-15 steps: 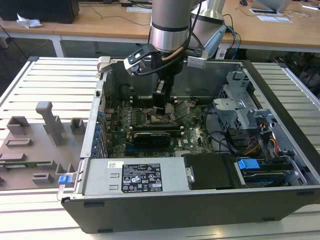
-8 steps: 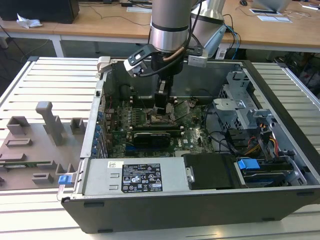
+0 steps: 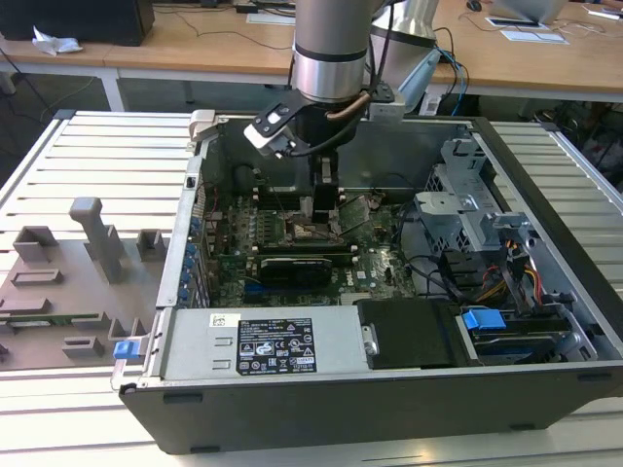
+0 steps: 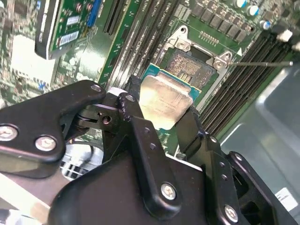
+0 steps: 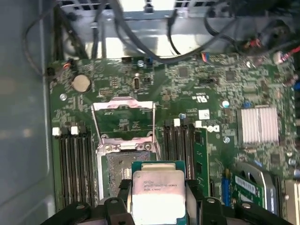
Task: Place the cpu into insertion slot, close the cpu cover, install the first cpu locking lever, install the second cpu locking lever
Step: 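Place the cpu into insertion slot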
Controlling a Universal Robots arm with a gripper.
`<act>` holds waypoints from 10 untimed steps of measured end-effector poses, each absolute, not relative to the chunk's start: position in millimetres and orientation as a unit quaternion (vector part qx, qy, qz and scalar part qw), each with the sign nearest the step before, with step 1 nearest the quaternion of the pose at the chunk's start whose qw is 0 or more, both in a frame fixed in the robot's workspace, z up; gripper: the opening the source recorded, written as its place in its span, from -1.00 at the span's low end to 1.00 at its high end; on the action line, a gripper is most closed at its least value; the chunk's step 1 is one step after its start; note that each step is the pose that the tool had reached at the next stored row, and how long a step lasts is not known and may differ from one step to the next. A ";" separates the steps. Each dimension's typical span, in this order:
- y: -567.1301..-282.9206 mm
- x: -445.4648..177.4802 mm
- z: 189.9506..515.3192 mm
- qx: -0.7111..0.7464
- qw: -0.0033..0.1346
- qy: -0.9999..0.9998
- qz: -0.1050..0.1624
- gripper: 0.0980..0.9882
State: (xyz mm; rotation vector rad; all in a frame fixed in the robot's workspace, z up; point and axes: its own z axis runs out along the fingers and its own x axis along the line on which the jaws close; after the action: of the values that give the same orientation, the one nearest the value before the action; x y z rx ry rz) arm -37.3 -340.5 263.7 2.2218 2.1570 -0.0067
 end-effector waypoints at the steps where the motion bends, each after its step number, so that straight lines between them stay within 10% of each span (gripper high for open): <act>1: -340.5 -37.3 263.7 0.709 0.023 0.705 -0.002 0.00; 10: -340.5 -37.3 263.7 0.647 0.023 0.762 0.000 0.00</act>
State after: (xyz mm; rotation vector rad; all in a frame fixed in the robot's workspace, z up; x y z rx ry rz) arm -37.3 -340.5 263.7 2.0038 2.3607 0.0001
